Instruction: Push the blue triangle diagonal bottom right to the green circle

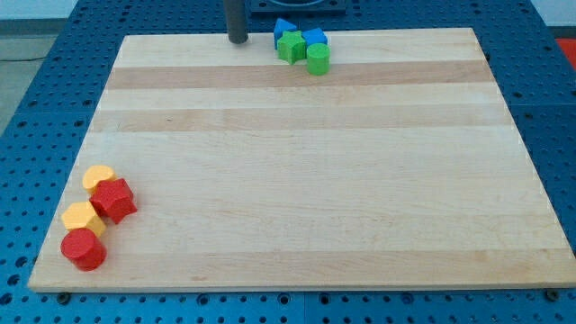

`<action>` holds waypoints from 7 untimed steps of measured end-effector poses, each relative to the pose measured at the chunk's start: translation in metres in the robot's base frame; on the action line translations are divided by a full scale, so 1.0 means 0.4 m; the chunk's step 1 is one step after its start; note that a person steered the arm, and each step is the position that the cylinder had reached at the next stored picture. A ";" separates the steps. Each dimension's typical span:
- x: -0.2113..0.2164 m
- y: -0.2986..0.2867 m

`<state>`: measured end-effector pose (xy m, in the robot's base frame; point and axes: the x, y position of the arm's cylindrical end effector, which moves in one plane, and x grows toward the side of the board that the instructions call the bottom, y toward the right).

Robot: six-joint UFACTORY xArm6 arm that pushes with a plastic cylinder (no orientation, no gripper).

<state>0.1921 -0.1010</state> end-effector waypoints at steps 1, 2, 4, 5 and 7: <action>-0.001 0.015; -0.002 0.047; 0.001 0.094; 0.001 0.104; 0.005 0.105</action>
<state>0.1941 -0.0588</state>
